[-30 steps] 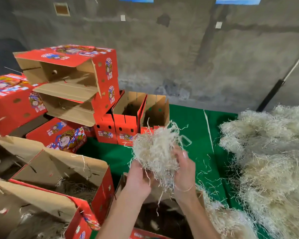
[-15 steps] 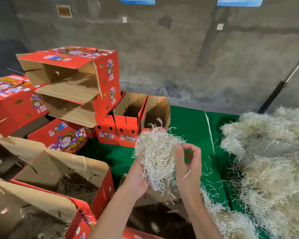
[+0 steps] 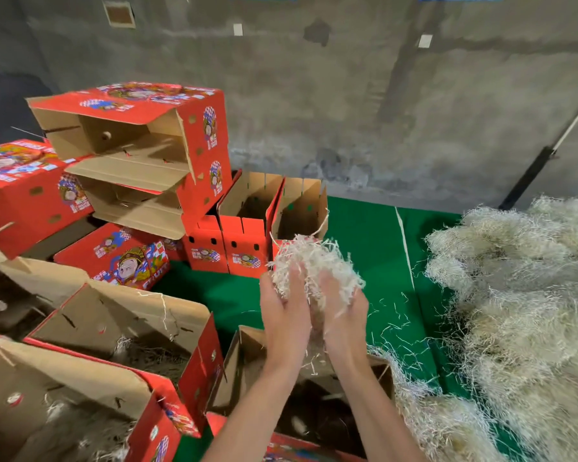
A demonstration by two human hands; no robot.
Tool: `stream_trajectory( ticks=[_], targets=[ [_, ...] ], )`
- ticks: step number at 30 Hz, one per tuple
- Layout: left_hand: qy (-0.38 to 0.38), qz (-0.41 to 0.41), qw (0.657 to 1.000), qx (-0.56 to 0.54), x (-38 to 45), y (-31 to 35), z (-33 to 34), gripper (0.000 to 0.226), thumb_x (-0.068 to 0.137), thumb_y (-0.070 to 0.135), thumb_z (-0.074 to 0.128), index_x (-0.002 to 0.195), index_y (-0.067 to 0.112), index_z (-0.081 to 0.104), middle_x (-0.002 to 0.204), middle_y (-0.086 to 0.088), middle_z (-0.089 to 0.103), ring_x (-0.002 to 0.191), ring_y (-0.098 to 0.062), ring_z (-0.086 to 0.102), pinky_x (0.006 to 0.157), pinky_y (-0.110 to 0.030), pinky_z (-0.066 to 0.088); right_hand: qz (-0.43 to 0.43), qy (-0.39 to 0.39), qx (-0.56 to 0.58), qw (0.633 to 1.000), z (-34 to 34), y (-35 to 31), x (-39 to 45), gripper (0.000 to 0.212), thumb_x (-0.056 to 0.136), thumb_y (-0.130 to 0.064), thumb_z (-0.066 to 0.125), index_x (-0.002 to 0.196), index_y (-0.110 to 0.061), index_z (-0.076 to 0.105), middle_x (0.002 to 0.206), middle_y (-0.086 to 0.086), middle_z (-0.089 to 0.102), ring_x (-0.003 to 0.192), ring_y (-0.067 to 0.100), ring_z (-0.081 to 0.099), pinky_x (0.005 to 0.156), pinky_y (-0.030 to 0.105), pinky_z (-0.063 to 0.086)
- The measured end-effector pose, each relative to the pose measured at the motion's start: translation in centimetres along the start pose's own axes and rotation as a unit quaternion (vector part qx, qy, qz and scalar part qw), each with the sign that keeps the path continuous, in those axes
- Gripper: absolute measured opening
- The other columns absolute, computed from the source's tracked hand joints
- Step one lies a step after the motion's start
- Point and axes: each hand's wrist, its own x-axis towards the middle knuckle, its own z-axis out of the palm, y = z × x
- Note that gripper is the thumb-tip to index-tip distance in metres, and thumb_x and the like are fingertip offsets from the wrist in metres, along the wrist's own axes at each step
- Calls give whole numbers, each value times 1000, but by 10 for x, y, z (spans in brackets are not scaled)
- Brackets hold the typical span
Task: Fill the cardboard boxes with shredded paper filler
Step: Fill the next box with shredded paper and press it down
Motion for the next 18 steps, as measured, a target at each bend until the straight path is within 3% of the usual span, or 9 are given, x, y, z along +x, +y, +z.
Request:
stream_trajectory(
  ticks=[4,6,9,11,13,15,16,17,18],
  targets=[
    [-17,140,987,73,8,1,-4,7,97,45,58,100,50,62,99,31,65,97,12,58,82,-13,44,91,22,72,993,-7,2,3,46,96,-59,54,136,-37,54,121,-17,66,92,-9,56,91,26,42],
    [-58,153,983,89,2,-1,-4,12,97,42,57,97,50,66,95,26,69,92,8,63,78,-7,44,72,33,50,996,-1,-3,-1,38,91,-65,59,112,-33,62,83,-10,68,68,6,56,67,20,47],
    [-48,-8,999,21,10,0,-18,31,89,58,62,66,38,66,58,15,52,52,-7,47,50,-18,40,43,46,45,997,-9,-6,-2,47,96,-55,60,72,-15,58,52,-1,53,42,18,47,39,27,37],
    [70,-137,985,-73,31,6,-33,31,86,58,67,71,30,66,67,7,50,60,-14,45,61,-28,39,70,89,105,988,-22,-1,6,46,101,-40,58,89,4,64,76,5,74,83,34,72,64,26,61],
    [90,-178,976,-84,31,8,-30,28,91,51,65,81,25,69,70,0,56,66,-14,48,68,-31,42,74,107,123,984,-19,0,3,52,103,-34,56,91,17,57,92,14,74,113,41,50,93,30,53],
    [31,-176,979,-96,13,-3,-14,25,99,36,58,99,18,74,73,-13,63,82,-19,45,99,-48,42,54,73,90,992,-5,-4,-6,66,101,-44,58,85,19,51,85,25,69,88,44,65,77,50,54],
    [24,-192,971,-143,7,-6,-12,30,101,28,52,82,25,75,72,-10,60,83,-25,45,77,-34,30,43,64,74,994,-6,-6,-8,68,99,-49,57,76,14,51,63,3,63,57,22,61,54,39,48],
    [38,-208,965,-154,9,-7,-16,25,101,23,49,77,23,56,74,-6,55,82,-30,49,93,-49,46,36,77,68,994,-10,-8,-7,65,99,-52,56,69,6,52,49,10,53,43,30,53,49,31,32],
    [81,-215,966,-122,15,0,-24,20,99,21,49,90,16,66,76,-3,54,81,-32,56,98,-56,45,35,98,76,992,-20,-10,-4,63,99,-52,55,104,10,44,69,21,57,55,38,57,69,38,21]
  ],
)
